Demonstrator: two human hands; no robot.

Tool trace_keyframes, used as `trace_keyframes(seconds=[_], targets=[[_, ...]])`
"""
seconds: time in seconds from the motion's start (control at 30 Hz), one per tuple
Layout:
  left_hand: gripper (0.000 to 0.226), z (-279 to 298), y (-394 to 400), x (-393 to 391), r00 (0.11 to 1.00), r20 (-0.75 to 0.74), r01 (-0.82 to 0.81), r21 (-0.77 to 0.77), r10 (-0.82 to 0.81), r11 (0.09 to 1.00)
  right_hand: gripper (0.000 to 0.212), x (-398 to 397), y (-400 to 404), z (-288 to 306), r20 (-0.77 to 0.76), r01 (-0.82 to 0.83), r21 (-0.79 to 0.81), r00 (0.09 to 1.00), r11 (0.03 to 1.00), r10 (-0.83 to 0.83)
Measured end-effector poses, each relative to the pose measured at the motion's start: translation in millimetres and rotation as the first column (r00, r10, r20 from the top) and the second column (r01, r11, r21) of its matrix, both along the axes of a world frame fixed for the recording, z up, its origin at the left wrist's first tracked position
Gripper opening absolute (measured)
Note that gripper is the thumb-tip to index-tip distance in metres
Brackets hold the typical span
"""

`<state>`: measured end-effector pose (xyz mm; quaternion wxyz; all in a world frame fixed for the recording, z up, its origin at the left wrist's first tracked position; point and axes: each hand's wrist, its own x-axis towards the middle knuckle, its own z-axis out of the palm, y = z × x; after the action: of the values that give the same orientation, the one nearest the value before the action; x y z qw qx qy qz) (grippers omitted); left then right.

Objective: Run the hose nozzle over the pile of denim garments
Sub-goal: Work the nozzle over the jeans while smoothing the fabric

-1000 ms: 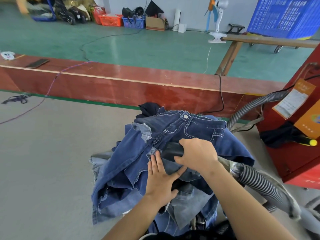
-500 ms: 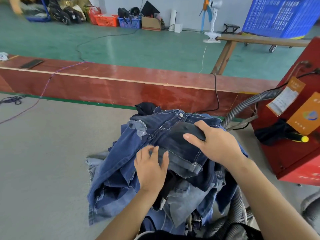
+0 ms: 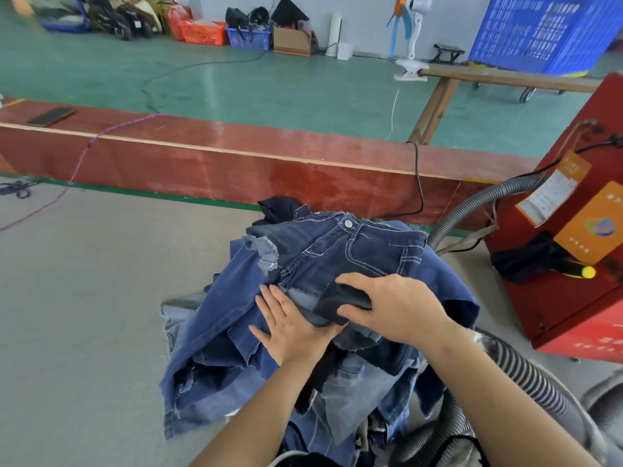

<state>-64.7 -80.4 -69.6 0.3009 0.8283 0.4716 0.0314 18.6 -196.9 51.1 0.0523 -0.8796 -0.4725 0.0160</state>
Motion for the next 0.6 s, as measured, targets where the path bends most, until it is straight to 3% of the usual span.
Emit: trace_keyframes(seconds=[0.4, 0.53, 0.6], targets=[[0.135, -1, -3, -2, 0.998, 0.045, -0.036, -0.036, 0.037, 0.999, 0.053, -14, 46, -19, 0.109, -0.011, -0.050, 0.994, 0.999, 0.017], [0.119, 6, -5, -3, 0.992, 0.094, -0.081, -0.078, 0.088, 0.994, 0.057, -20, 61, -25, 0.151, -0.038, -0.044, 0.988, 0.998, 0.044], [0.129, 4, -3, -3, 0.996, 0.062, -0.064, -0.064, 0.068, 0.996, 0.066, -21, 62, -22, 0.112, -0.022, -0.014, 0.993, 1.000, 0.023]])
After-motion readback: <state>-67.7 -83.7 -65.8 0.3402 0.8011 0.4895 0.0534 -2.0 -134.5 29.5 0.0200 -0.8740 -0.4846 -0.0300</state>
